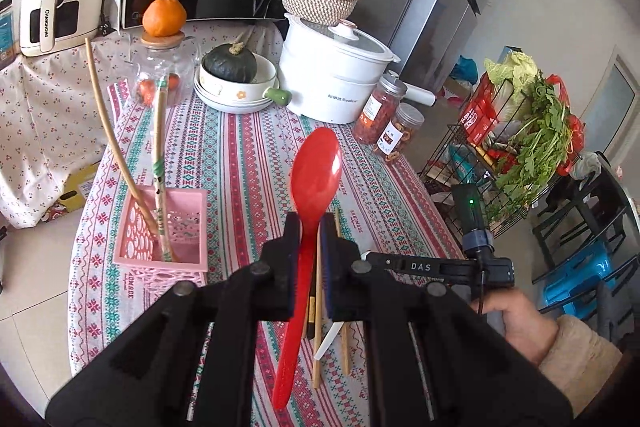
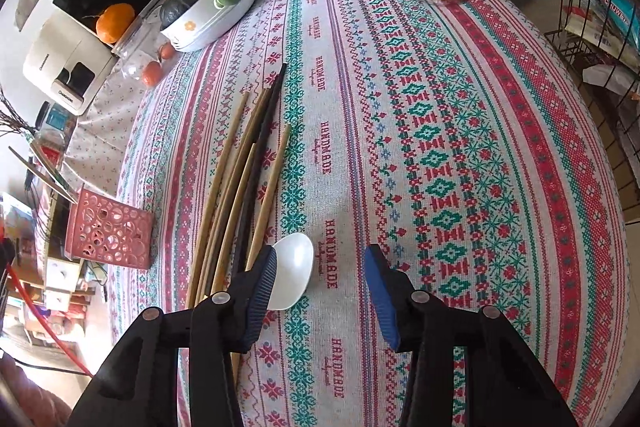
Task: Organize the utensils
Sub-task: 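Lift the red spoon with the left tool while the right tool grasps the white spoon, then lower the red spoon into the pink basket with the left tool while the right tool inserts the white spoon, then lower the left tool onto the chopstick pile and grasp a wooden chopstick, then lift the chopstick with the left tool while the right tool grasps another chopstick, then carry both chopsticks over the pink basket and drop them in with both tools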
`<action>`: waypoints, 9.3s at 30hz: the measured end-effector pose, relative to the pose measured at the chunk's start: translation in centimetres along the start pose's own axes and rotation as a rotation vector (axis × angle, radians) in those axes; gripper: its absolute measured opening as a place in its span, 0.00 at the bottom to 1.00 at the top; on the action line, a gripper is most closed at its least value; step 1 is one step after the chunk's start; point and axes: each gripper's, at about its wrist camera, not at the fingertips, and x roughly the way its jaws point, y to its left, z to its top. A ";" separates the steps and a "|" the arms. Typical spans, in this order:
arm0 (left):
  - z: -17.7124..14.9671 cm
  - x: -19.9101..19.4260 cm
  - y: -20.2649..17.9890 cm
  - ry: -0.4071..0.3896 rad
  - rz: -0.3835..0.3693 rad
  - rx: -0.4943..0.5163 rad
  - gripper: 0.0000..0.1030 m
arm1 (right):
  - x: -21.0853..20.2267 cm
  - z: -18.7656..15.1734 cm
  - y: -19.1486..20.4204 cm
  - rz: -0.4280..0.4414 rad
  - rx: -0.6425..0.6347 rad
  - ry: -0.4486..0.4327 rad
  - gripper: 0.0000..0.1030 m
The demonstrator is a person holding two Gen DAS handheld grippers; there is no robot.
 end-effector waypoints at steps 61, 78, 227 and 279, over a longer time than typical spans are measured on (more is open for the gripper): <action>-1.1 -6.7 11.5 -0.029 0.442 -0.233 0.97 | -13.0 -2.6 22.4 -0.038 -0.362 -0.752 0.05; -2.7 -4.8 13.4 0.125 0.388 -0.247 0.97 | -3.8 -2.2 27.3 -0.100 -0.537 -0.657 0.11; 0.7 -12.9 5.1 -0.209 0.106 -0.025 0.06 | -16.8 -5.7 10.5 -0.078 -0.277 -0.522 0.06; -0.6 -5.3 11.0 -0.014 0.262 -0.077 0.79 | -15.5 -2.6 22.9 0.219 -0.331 -0.708 0.06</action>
